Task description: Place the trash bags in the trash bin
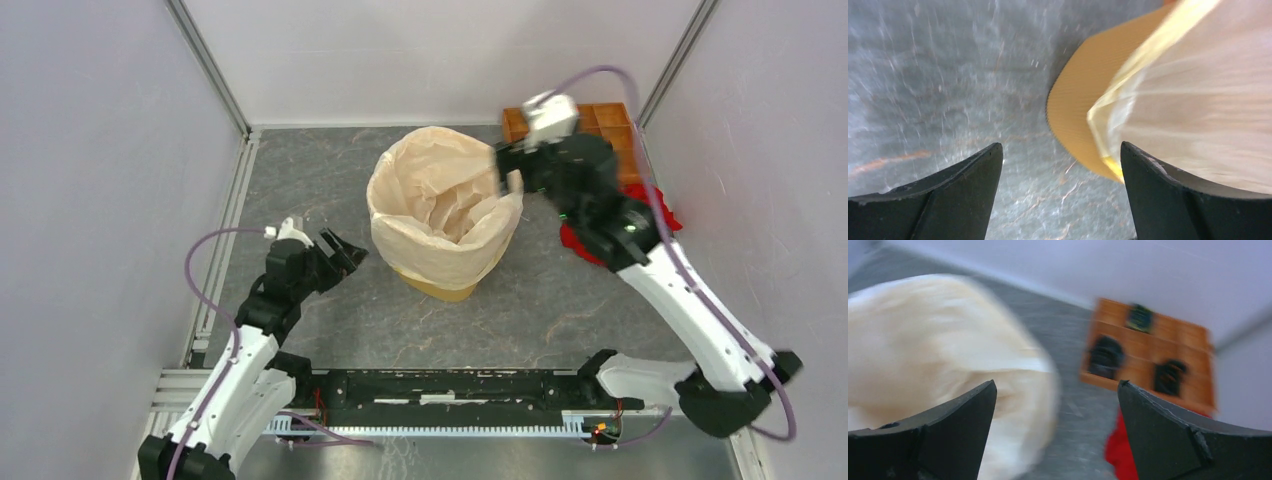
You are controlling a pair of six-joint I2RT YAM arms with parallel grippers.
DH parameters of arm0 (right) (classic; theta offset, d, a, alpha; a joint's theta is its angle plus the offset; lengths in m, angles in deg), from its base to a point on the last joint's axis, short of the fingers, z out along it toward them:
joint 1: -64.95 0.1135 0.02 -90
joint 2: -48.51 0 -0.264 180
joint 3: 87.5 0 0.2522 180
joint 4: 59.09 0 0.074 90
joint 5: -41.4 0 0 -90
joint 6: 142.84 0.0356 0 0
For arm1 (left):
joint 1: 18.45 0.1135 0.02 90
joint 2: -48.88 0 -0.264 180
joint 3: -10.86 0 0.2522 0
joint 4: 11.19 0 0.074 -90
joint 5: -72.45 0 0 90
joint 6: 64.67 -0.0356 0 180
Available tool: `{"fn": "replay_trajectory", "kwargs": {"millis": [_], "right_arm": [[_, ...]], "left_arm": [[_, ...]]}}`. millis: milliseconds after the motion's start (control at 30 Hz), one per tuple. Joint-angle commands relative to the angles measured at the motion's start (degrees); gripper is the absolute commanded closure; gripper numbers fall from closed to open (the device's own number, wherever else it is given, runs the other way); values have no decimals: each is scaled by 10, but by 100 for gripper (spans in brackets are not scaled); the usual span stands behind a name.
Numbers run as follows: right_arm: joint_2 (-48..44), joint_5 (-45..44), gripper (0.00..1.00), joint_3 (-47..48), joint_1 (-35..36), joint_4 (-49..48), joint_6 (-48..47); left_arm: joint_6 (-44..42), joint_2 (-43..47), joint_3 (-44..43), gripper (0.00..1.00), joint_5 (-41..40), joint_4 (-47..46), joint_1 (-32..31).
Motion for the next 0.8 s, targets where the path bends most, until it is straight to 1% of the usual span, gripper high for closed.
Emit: {"fn": "replay_trajectory", "kwargs": {"millis": [0, 67, 167, 233, 300, 367, 433, 533, 567, 667, 767], "right_arm": [[-78, -80, 2, -128, -187, -70, 58], [-87, -74, 2, -188, -249, -81, 64], [-75, -39, 2, -256, -294, -80, 84], [-71, 7, 2, -308, -299, -95, 100], [-72, 86, 2, -377, -299, -146, 105], [-59, 123, 2, -425, -298, -189, 115], [-33, 146, 2, -445, -298, -207, 117], [4, 205, 2, -467, -285, -257, 127], [12, 208, 2, -469, -271, -272, 132], [41, 188, 2, -449, -197, -285, 153], [66, 163, 2, -440, -136, -319, 211]], "left_arm": [[-75, 41, -94, 6, -92, 69, -2], [-94, 51, -128, 6, -120, 91, -2], [-118, 54, -178, 5, -140, 119, -2], [-132, 54, -211, 5, -145, 133, -2], [-143, 54, -244, 4, -145, 142, -2], [-158, 51, -280, 4, -141, 150, -2], [-167, 43, -316, 3, -136, 161, -2], [-178, 32, -361, 3, -114, 170, -2], [-180, 32, -374, 3, -110, 171, -2], [-184, 38, -401, 3, -102, 174, -2], [-190, 49, -422, 2, -99, 178, -2]]}}
